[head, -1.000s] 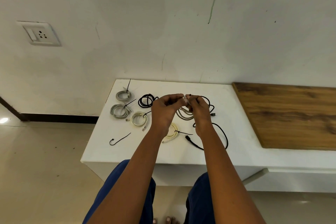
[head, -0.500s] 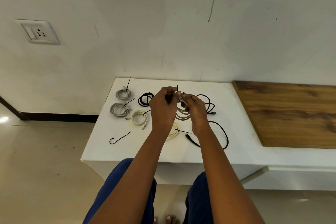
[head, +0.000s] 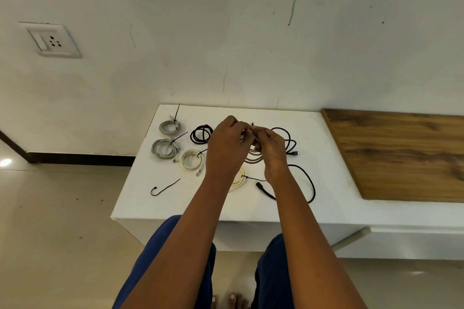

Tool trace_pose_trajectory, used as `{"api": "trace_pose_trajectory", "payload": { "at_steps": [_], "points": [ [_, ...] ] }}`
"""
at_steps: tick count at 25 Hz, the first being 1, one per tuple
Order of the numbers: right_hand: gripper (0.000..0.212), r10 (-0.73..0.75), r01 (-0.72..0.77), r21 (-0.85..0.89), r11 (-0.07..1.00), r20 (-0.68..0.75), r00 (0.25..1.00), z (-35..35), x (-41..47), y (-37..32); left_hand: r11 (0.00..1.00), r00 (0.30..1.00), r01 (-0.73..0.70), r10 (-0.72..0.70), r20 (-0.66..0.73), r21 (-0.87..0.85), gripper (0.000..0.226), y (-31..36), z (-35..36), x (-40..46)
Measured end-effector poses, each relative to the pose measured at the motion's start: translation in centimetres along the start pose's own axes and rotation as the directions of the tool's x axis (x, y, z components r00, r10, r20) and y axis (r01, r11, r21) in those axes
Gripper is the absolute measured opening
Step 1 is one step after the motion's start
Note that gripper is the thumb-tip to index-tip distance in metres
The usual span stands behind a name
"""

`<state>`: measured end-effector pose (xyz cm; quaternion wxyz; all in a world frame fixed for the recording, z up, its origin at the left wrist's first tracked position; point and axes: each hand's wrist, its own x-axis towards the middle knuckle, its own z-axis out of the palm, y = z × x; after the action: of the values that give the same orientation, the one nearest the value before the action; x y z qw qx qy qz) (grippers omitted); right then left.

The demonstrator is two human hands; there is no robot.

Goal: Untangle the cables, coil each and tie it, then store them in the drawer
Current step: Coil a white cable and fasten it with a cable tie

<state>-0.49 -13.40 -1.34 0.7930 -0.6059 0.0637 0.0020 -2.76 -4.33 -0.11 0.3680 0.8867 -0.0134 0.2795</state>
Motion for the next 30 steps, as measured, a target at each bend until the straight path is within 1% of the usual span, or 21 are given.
{"api": "trace_pose_trajectory", "payload": {
  "at_steps": [7, 11, 20, 24, 26, 28, 30],
  "points": [
    [0.012, -0.005, 0.005, -0.031, 1.0, 0.009, 1.0, -0.09, 0.16, 0.17, 1.0, 1.0, -0.027, 0.027, 0.012, -0.004, 0.014, -0.13, -0.03, 0.17],
    [0.012, -0.013, 0.014, -0.052, 0.999, 0.014, 1.0, -0.17, 0.34, 0.44, 1.0, 1.0, -0.008, 0.008, 0.025, 0.007, 0.014, -0.23, 0.05, 0.21],
    [0.014, -0.026, 0.027, -0.051, 0.998, 0.027, 0.999, -0.11, 0.35, 0.48, 1.0, 1.0, -0.012, 0.012, 0.006, 0.007, 0.014, -0.12, -0.02, 0.19],
    [0.012, -0.041, 0.044, -0.085, 0.995, 0.036, 0.999, -0.14, 0.4, 0.51, 1.0, 0.999, -0.017, 0.017, -0.038, 0.011, 0.013, 0.03, -0.02, 0.16],
    [0.011, -0.054, 0.059, -0.124, 0.991, 0.042, 0.998, -0.17, 0.45, 0.59, 1.0, 0.999, -0.019, 0.019, -0.031, 0.016, 0.014, -0.05, 0.1, 0.16],
    [0.011, -0.062, 0.07, -0.159, 0.985, 0.058, 0.996, -0.19, 0.47, 0.65, 1.0, 1.0, -0.017, 0.017, -0.011, 0.0, 0.014, -0.23, 0.25, 0.24],
    [0.012, -0.061, 0.072, -0.156, 0.985, 0.076, 0.995, -0.23, 0.4, 0.52, 0.999, 1.0, 0.006, -0.006, 0.001, -0.045, 0.014, -0.49, 0.33, 0.35]
  ]
}}
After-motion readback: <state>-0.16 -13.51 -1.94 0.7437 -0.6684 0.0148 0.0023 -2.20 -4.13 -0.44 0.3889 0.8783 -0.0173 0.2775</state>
